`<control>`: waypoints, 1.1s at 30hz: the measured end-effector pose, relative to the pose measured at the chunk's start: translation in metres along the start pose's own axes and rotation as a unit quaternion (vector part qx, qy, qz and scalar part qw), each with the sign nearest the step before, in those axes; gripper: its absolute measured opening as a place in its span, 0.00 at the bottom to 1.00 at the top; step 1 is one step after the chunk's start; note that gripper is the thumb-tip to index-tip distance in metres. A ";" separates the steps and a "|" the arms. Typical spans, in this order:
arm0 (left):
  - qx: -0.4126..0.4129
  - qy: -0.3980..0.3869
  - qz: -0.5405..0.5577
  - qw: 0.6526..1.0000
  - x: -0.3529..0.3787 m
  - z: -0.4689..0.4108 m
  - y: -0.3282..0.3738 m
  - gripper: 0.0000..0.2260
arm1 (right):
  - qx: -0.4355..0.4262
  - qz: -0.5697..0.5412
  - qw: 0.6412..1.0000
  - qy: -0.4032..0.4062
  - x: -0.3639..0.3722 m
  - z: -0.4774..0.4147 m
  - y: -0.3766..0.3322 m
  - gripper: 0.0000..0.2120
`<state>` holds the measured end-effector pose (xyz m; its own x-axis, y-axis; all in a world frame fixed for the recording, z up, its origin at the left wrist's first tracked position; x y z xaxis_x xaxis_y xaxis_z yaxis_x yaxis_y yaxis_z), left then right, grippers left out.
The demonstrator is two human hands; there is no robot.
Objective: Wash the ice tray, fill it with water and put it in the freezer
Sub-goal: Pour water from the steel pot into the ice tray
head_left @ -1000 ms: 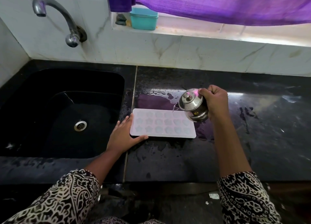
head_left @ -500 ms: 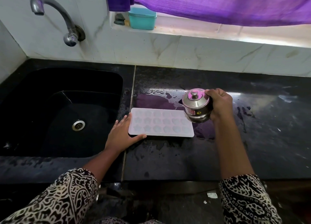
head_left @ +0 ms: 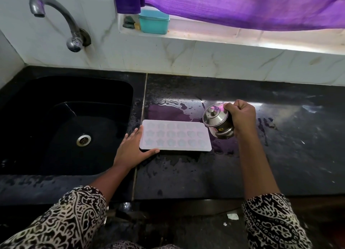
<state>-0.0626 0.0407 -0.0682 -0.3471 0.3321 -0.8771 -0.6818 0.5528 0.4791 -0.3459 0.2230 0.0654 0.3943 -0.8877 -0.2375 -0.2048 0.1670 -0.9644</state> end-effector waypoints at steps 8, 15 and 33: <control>0.000 -0.002 0.000 1.000 0.000 0.000 0.001 0.56 | -0.010 0.017 1.000 -0.009 0.000 -0.001 -0.004 0.14; 0.001 -0.005 -0.002 1.000 0.001 0.000 -0.001 0.59 | -0.033 0.027 0.999 -0.012 0.000 -0.001 -0.012 0.16; 0.001 -0.002 0.004 1.000 0.002 0.000 -0.002 0.60 | -0.036 0.014 0.999 -0.011 -0.003 0.000 -0.015 0.15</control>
<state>-0.0620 0.0399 -0.0713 -0.3496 0.3398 -0.8731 -0.6775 0.5519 0.4861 -0.3441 0.2235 0.0807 0.4066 -0.8737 -0.2672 -0.2792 0.1596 -0.9469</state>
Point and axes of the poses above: each hand's wrist, its own z-axis away from the middle knuckle, its own x-axis out of the palm, y = z × x, the point moved 8 cm from there along -z, towards the middle knuckle, and after that the axes turned 4 degrees about -x, right-handed, at the moved point
